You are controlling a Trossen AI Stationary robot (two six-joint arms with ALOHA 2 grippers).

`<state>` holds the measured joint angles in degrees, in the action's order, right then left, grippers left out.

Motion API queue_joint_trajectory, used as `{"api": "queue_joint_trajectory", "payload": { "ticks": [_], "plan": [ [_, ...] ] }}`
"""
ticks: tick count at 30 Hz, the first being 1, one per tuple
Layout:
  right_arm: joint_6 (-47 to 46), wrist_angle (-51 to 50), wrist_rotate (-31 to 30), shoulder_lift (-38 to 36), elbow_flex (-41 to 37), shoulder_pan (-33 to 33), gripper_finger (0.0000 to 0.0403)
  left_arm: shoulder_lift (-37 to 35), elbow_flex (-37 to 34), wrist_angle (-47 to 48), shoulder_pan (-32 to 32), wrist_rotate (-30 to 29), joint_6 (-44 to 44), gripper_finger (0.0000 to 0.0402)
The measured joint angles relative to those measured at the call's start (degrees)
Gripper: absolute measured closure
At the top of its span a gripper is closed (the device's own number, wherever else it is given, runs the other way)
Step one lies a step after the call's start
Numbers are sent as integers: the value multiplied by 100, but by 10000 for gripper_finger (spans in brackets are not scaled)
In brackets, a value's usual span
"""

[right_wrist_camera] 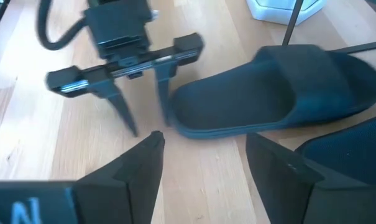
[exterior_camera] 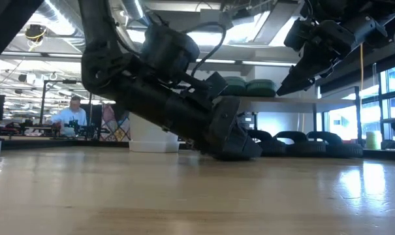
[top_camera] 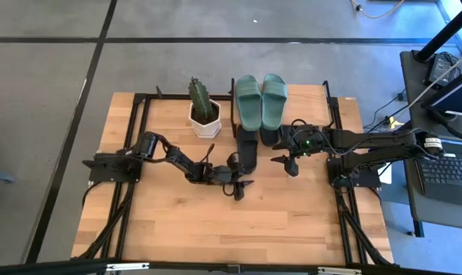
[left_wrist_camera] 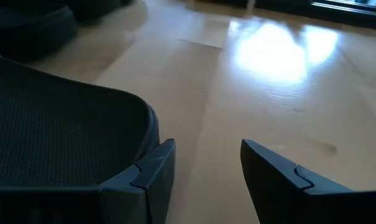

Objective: Pick and place slides into the shelf
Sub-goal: Put the black slipper under the shelf

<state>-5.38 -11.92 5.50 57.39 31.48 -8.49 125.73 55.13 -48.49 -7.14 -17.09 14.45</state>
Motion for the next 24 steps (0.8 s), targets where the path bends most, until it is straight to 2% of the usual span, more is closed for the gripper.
{"api": "queue_joint_trajectory", "payload": {
  "ticks": [10, 24],
  "plan": [
    [154, 2, 0, 0, 0, 0, 176, 0, 0, 2, 629, 482, -88, 227],
    [265, 7, -2, 0, 0, 0, 176, 0, 0, 2, 1199, 484, -442, 227]
  ]
}}
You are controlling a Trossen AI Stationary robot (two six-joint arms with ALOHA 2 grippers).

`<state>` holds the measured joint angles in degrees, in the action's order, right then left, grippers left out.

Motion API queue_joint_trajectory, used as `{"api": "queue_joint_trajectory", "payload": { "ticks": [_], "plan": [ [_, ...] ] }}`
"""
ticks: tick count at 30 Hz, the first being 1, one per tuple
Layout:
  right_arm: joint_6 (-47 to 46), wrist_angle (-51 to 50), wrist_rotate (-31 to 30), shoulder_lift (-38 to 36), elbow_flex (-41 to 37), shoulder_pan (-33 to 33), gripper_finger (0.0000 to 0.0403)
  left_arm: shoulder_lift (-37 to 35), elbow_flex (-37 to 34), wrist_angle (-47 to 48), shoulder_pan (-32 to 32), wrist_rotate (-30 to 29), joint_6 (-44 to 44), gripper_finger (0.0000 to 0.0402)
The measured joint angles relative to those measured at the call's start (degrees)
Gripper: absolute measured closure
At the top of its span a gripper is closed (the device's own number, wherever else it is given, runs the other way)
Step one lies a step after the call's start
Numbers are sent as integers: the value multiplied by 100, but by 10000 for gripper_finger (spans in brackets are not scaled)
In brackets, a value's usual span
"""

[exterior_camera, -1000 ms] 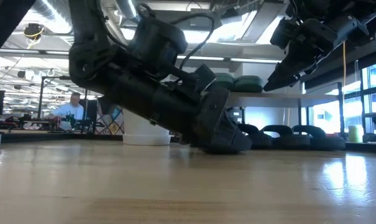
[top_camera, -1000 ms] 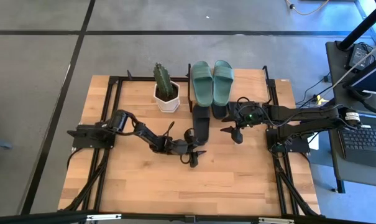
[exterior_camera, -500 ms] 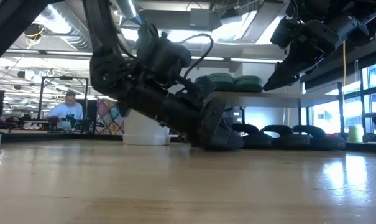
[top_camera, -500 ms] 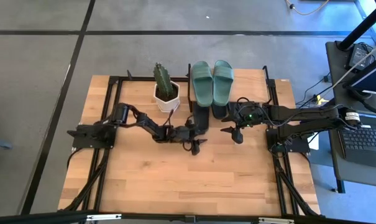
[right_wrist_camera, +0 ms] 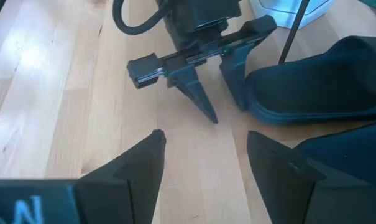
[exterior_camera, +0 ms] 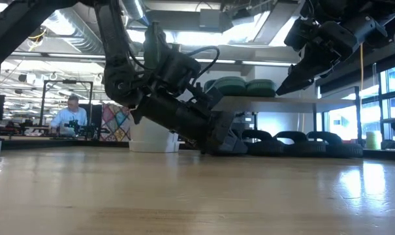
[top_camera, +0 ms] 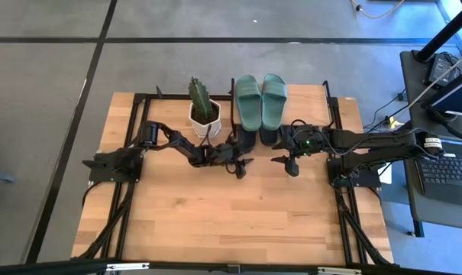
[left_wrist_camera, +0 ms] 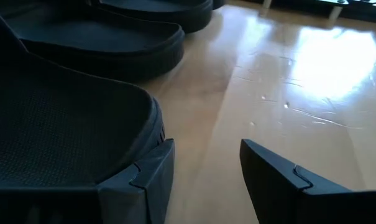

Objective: Pick and place slides into the shelf
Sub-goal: Put the black slipper under the shelf, then return to Home Position

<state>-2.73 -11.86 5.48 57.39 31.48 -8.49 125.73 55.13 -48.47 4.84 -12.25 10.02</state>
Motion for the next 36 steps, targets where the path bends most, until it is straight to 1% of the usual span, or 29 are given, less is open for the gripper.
{"api": "queue_joint_trajectory", "payload": {
  "ticks": [13, 28, 31, 36],
  "plan": [
    [-1, 4, 0, 0, 0, 0, 176, -4, 0, -46, 218, -24, -11, 227],
    [-18, 9, 0, 0, 0, -2, 176, -6, 0, -46, 227, -60, -11, 227],
    [-104, 7, 2, 0, 0, -2, 176, -52, 0, -28, 196, 87, 31, 227],
    [-154, 7, 4, 0, 0, -2, 176, -414, 0, 58, 121, 483, 24, 227]
  ]
}}
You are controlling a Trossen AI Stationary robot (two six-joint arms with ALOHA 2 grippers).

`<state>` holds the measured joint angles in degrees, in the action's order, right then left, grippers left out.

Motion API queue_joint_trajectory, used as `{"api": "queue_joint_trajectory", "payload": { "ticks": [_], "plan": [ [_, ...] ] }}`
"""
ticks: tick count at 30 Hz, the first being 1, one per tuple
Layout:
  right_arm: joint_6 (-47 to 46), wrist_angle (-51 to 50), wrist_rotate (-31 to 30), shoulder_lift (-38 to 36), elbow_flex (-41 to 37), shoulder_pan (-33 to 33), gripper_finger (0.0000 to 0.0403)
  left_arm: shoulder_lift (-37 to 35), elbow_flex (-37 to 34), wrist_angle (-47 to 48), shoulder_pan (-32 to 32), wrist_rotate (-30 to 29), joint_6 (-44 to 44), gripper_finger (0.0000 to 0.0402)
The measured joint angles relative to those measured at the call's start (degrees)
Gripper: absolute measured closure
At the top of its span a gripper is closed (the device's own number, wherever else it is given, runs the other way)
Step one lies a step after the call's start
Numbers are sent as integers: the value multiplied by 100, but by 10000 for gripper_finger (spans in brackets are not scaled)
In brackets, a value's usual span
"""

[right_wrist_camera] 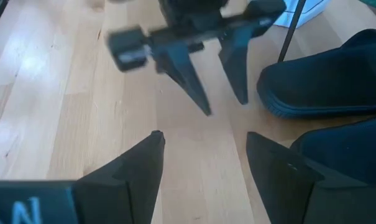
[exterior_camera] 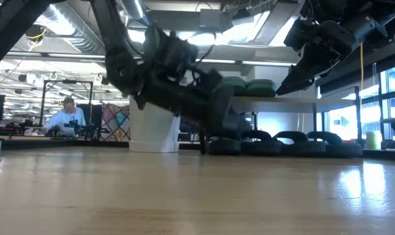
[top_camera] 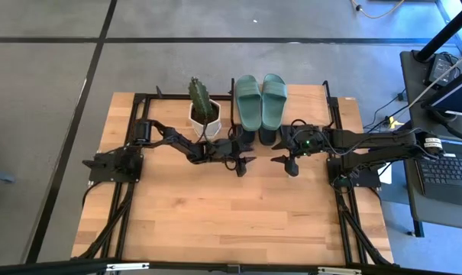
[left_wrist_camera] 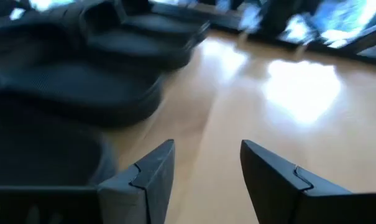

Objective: Pick and place slides into the shelf
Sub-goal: Return to Home Position

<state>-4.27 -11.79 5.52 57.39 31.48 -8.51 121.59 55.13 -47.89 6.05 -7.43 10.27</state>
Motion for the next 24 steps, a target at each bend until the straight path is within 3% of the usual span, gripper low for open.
{"api": "queue_joint_trajectory", "payload": {
  "ticks": [5, 8, 11, 16, 24],
  "plan": [
    [-15, 0, 11, 0, 0, 2, 176, -746, 1, 648, -60, 716, -134, 227],
    [-15, 55, 15, 0, 0, 2, 176, -1502, 0, 1731, -100, 1159, -536, 227],
    [-17, 272, 44, -14, 0, 2, 176, -2377, 0, 2691, -166, 952, -987, 227],
    [401, 477, 184, -246, 0, 7, 176, -3674, -185, 3337, -226, 592, -1452, 227],
    [736, 494, -146, -1453, -261, 213, 176, -5646, -1968, 2934, -470, 374, -1297, 227]
  ]
}}
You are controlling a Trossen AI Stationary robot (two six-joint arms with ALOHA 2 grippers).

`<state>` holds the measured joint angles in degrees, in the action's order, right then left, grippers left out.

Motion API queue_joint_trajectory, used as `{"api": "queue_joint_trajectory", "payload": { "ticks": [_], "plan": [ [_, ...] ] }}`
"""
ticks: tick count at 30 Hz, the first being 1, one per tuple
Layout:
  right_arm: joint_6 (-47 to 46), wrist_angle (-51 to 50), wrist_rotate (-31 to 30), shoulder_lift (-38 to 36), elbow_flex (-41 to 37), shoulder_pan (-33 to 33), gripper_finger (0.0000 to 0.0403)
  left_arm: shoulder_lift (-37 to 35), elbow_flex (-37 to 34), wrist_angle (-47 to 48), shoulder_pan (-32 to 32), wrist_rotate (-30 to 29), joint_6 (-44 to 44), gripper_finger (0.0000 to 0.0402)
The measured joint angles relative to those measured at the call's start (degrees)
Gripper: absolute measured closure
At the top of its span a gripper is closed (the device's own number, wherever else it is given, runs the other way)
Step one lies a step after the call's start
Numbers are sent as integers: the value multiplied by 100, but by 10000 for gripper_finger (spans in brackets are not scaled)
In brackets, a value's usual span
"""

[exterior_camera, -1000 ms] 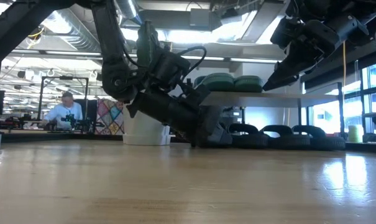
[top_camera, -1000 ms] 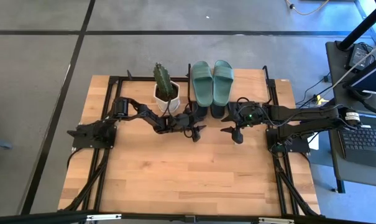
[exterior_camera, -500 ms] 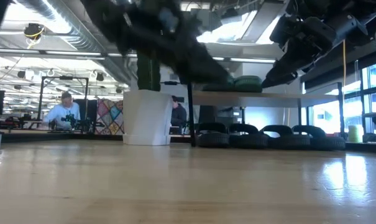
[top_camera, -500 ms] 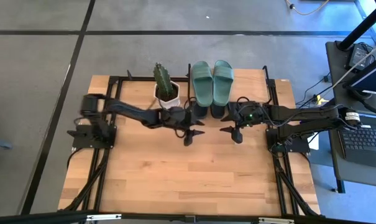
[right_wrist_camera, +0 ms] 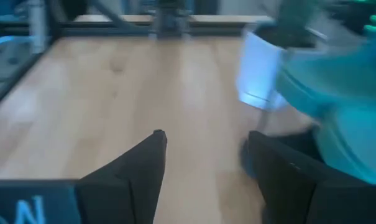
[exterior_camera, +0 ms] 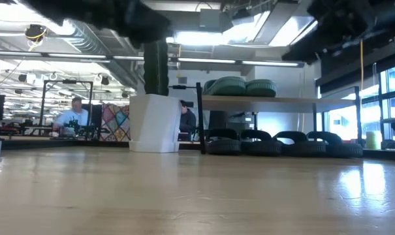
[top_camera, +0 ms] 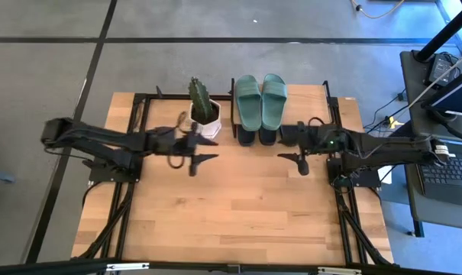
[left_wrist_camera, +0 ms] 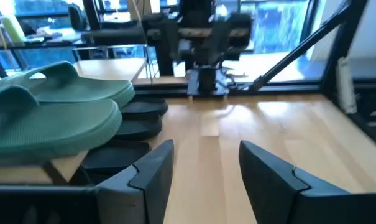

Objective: Pick and place slides into the shelf
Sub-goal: Return to Home Position

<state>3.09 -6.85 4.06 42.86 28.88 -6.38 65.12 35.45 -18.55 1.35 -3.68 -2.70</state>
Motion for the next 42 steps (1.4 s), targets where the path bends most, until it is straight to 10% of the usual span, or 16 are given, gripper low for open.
{"api": "queue_joint_trajectory", "payload": {
  "ticks": [19, 42],
  "plan": [
    [-299, 173, -440, -2991, -1610, 12, 176, -2736, -3129, -1759, -80, -559, 615, 227],
    [-488, -516, -394, -4244, -1993, 14, 176, -4248, -3500, -718, -80, -665, 859, 227]
  ]
}}
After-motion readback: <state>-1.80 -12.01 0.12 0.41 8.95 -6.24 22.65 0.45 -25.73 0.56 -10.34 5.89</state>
